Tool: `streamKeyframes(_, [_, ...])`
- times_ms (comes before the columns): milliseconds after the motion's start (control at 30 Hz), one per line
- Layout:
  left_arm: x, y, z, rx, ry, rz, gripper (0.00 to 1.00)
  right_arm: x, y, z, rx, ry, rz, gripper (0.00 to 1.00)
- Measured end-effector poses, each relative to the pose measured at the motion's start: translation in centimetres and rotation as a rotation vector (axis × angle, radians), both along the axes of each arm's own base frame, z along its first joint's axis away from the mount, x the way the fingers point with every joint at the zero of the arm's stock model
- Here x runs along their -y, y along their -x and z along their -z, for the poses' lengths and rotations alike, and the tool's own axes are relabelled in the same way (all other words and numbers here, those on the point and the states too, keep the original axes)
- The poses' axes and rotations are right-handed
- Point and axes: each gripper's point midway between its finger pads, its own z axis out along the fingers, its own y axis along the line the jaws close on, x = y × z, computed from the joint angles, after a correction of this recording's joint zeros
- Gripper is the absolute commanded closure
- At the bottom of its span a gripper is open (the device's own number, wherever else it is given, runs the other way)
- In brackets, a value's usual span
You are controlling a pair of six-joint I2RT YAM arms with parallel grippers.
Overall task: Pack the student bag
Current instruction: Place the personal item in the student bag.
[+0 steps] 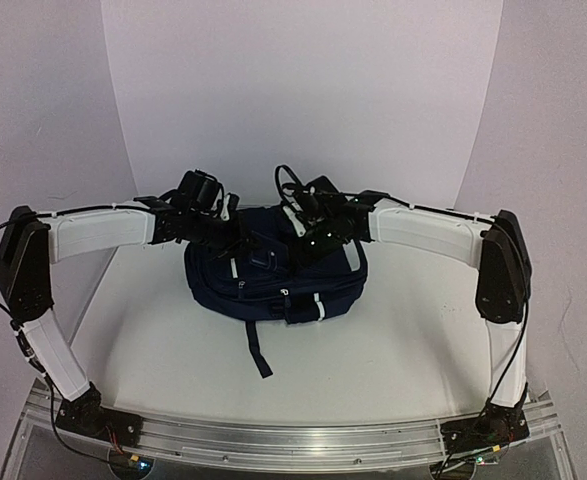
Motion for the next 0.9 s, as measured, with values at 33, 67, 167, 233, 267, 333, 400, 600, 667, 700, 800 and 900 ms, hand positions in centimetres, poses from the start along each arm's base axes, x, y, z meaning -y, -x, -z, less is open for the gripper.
streamKeyframes(33, [0.1,-0.2,0.1,-0.002,0.003,-0.003,1.0,0.0,0.0,0.0,-0.004,-0.005,-0.001,1.0])
streamKeyframes(67, [0.3,-0.4,0.3,-0.005,0.007,-0.006,1.0,0.0,0.1,-0.1,-0.008,-0.01,-0.002,1.0])
streamKeyframes(167, [0.6,-0.8,0.9,-0.017,0.018,-0.012,1.0,0.1,0.0,-0.3,-0.01,-0.015,0.003,1.0])
streamKeyframes(233, [0.6,-0.8,0.8,-0.021,0.022,-0.014,1.0,0.2,0.0,-0.4,-0.011,-0.018,0.011,1.0])
streamKeyframes(267, [0.6,-0.8,0.8,-0.022,0.024,-0.016,1.0,0.3,-0.1,-0.5,-0.01,-0.021,0.017,1.0])
streamKeyframes(333, [0.6,-0.8,0.7,-0.023,0.029,-0.021,1.0,0.5,-0.2,-0.7,-0.006,-0.029,0.032,1.0])
streamKeyframes(400, [0.5,-0.8,0.7,-0.022,0.036,-0.026,1.0,0.7,-0.3,-1.0,-0.002,-0.042,0.046,1.0])
streamKeyframes(600, [0.8,-0.6,0.7,-0.014,0.049,-0.023,1.0,1.3,-0.3,-1.5,0.009,-0.084,0.084,1.0])
streamKeyframes(667, [1.1,-0.5,0.7,-0.011,0.049,-0.016,1.0,1.5,-0.3,-1.6,0.01,-0.093,0.09,1.0])
streamKeyframes(700, [1.2,-0.5,0.8,-0.011,0.047,-0.012,1.0,1.5,-0.3,-1.6,0.01,-0.096,0.093,1.0])
streamKeyframes(800, [1.8,-0.6,0.8,-0.008,0.046,0.002,1.0,1.7,-0.4,-1.6,0.004,-0.106,0.097,1.0])
streamKeyframes(900, [2.3,-0.7,1.0,-0.011,0.038,0.023,1.0,2.0,-0.4,-1.4,-0.003,-0.107,0.099,1.0])
